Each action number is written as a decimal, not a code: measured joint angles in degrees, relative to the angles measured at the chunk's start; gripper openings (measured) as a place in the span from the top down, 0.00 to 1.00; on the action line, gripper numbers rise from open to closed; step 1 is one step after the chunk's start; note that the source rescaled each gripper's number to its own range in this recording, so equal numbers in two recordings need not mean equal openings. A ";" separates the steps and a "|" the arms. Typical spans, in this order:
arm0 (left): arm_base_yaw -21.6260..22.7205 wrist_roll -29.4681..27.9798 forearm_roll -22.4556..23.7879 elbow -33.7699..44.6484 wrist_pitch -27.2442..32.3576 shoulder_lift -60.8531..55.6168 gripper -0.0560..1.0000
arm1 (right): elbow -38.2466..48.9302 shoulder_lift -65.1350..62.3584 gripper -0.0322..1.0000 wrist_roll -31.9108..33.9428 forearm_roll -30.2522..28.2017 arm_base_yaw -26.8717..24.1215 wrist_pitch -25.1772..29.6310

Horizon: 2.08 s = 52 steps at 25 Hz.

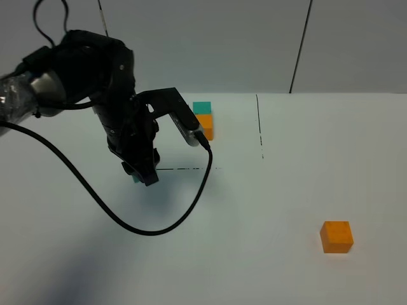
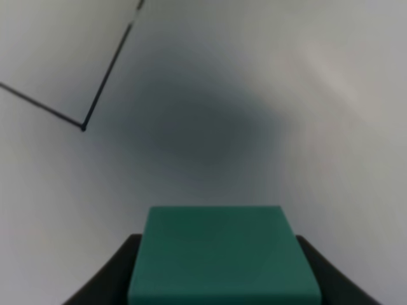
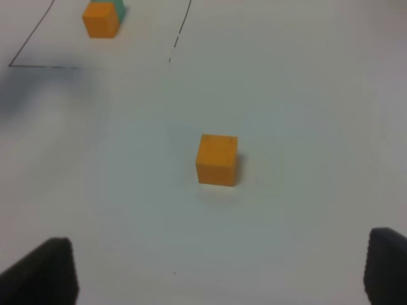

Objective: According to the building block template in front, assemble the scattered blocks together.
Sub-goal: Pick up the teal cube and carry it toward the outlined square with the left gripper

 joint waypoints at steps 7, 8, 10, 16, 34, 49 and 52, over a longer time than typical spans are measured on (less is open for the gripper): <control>-3.73 6.77 0.10 -8.26 0.80 9.91 0.95 | 0.00 0.00 0.20 0.00 0.00 0.00 0.00; -4.29 7.49 0.10 -9.36 0.80 11.33 0.95 | 0.00 0.00 0.20 0.00 0.00 0.00 0.00; -5.41 8.63 0.10 -12.13 0.87 13.88 0.95 | 0.00 0.00 0.20 0.00 0.00 0.00 0.00; -7.81 11.88 -0.02 -19.05 2.30 20.74 0.95 | 0.00 0.00 0.20 0.00 0.00 0.00 0.00; -9.43 17.98 -5.29 -29.02 4.23 27.20 0.95 | 0.00 0.00 0.20 0.01 0.00 0.00 0.00; -9.43 18.04 -3.66 -29.02 5.00 27.20 0.95 | 0.00 0.00 0.20 -0.02 0.00 0.00 0.00; -9.43 18.02 -3.66 -29.02 4.74 27.52 0.95 | 0.00 0.00 0.20 -0.02 0.00 0.00 0.00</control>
